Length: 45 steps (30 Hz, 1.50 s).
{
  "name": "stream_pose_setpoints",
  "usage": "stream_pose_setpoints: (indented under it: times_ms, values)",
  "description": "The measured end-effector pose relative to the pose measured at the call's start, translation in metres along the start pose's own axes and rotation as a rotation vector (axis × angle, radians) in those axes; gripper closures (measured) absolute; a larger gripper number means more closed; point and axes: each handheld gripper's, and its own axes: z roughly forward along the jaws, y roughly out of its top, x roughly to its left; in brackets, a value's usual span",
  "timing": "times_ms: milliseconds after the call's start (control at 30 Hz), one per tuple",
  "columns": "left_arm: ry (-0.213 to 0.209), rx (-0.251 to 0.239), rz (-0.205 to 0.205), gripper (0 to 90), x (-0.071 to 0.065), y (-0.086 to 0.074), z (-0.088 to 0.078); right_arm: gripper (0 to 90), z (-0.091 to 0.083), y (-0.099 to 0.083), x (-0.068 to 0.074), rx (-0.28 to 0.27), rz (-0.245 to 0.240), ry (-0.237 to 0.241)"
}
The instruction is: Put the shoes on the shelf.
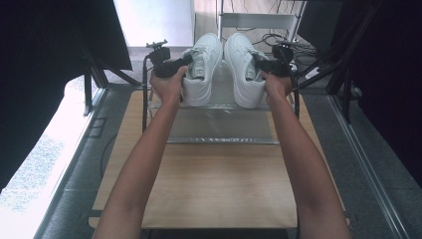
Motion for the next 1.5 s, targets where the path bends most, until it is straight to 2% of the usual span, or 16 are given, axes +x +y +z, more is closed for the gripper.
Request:
stream_pose_setpoints:
  times_ms: [167, 233, 400, 467, 533, 600, 700, 767, 833, 933, 1033, 1100, 1200, 1300, 1400, 1500]
  values:
    - [0.023, 0.032, 0.003, 80.4, -0.002, -0.006, 0.013, 83.4, 0.013, -0.005, 0.003, 0.026, -0.023, -0.044]
    - [0.049, 0.051, -0.002, 80.2, -0.004, -0.01, 0.02, 83.3, 0.017, -0.008, 0.002, 0.033, -0.018, -0.059]
    - [0.116, 0.068, 0.042, 79.1, -0.01, -0.019, 0.031, 78.4, 0.021, -0.008, 0.003, 0.032, -0.009, -0.06]
    - [0.111, 0.076, 0.024, 77.9, -0.009, -0.018, 0.034, 73.7, 0.023, -0.009, 0.004, 0.031, -0.014, -0.039]
    - [0.1, 0.079, 0.032, 76.5, -0.008, -0.018, 0.035, 69.2, 0.026, -0.01, 0.004, 0.036, -0.015, -0.005]
    - [0.084, 0.088, 0.029, 72.9, -0.007, -0.018, 0.035, 65.8, 0.026, -0.01, 0.006, 0.024, -0.017, -0.003]
    - [0.029, 0.047, 0.002, 64.5, -0.004, -0.015, 0.03, 55.5, 0.024, -0.01, 0.007, -0.006, -0.025, 0.034]
    - [0.017, 0.027, 0.042, 61.8, -0.007, -0.011, 0.025, 53.3, 0.017, -0.009, 0.008, -0.052, -0.031, 0.061]
    - [0.019, 0.033, 0.107, 58.2, -0.013, -0.007, 0.018, 52.9, 0.008, -0.005, 0.009, -0.087, -0.039, 0.084]
    - [0.028, 0.039, 0.2, 56.5, -0.021, -0.004, 0.006, 55.5, -0.006, -0.003, 0.008, -0.114, -0.089, 0.094]
    - [0.055, 0.031, 0.255, 61.7, -0.021, -0.008, -0.01, 60.1, -0.02, -0.004, 0.003, -0.127, -0.118, 0.109]
    - [0.045, 0.027, 0.247, 67.7, -0.017, -0.011, -0.02, 66.2, -0.034, -0.012, -0.001, -0.151, -0.114, 0.125]
    - [-0.001, 0.064, 0.225, 81.3, -0.009, -0.014, -0.031, 76.8, -0.048, -0.022, -0.006, -0.128, -0.148, 0.121]
    - [-0.015, 0.094, 0.228, 84.7, -0.005, -0.019, -0.042, 83.8, -0.057, -0.031, -0.013, -0.104, -0.156, 0.135]
    - [-0.019, 0.113, 0.242, 86.0, -0.002, -0.026, -0.05, 88.8, -0.062, -0.042, -0.017, -0.072, -0.232, 0.113]
    - [-0.017, 0.133, 0.251, 88.0, 0.002, -0.034, -0.053, 90.0, -0.061, -0.05, -0.019, -0.049, -0.28, 0.094]
